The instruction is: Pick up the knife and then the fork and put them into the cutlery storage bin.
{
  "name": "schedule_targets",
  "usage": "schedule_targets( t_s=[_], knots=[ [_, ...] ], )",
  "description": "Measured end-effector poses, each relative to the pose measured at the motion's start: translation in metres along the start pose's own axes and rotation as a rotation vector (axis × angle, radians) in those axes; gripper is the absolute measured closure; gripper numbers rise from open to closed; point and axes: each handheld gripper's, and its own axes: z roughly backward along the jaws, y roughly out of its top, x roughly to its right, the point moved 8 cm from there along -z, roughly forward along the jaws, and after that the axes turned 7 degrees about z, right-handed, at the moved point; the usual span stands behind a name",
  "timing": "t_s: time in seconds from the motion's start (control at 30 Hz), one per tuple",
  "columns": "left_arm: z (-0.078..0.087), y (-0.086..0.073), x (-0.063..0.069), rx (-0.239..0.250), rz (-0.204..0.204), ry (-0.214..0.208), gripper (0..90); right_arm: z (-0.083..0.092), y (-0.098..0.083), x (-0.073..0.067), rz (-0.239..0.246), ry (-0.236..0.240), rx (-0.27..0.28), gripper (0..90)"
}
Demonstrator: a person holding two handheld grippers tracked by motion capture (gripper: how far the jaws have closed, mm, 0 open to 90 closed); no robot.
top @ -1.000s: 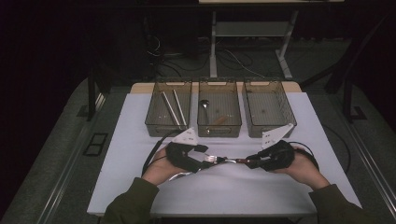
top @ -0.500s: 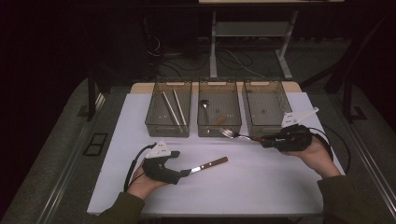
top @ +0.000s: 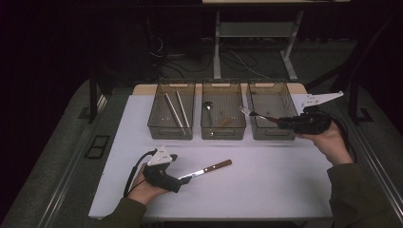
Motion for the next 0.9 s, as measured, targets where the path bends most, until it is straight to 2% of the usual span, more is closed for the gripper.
schedule_targets(
  t_s=[0.17,0.23,0.43,0.6,0.9],
  knots=[
    [0.0,0.001,-0.001,0.003,0.004,0.003,0.0,0.01,0.006,0.028,-0.069,-0.099,0.011,75.3],
    [0.001,0.001,0.0,0.006,0.005,0.002,0.0,0.011,0.007,0.039,-0.098,-0.143,0.0,75.3],
    [0.0,0.002,0.002,0.007,0.0,-0.004,0.0,0.006,0.005,0.064,-0.175,-0.234,-0.036,75.3],
    [0.0,0.001,0.004,0.002,-0.007,-0.012,0.0,-0.01,-0.002,0.075,-0.212,-0.251,-0.081,75.2],
    [-0.002,0.0,0.006,-0.006,-0.012,-0.026,0.0,-0.046,-0.013,0.081,-0.261,-0.27,-0.153,75.2]
  ],
)
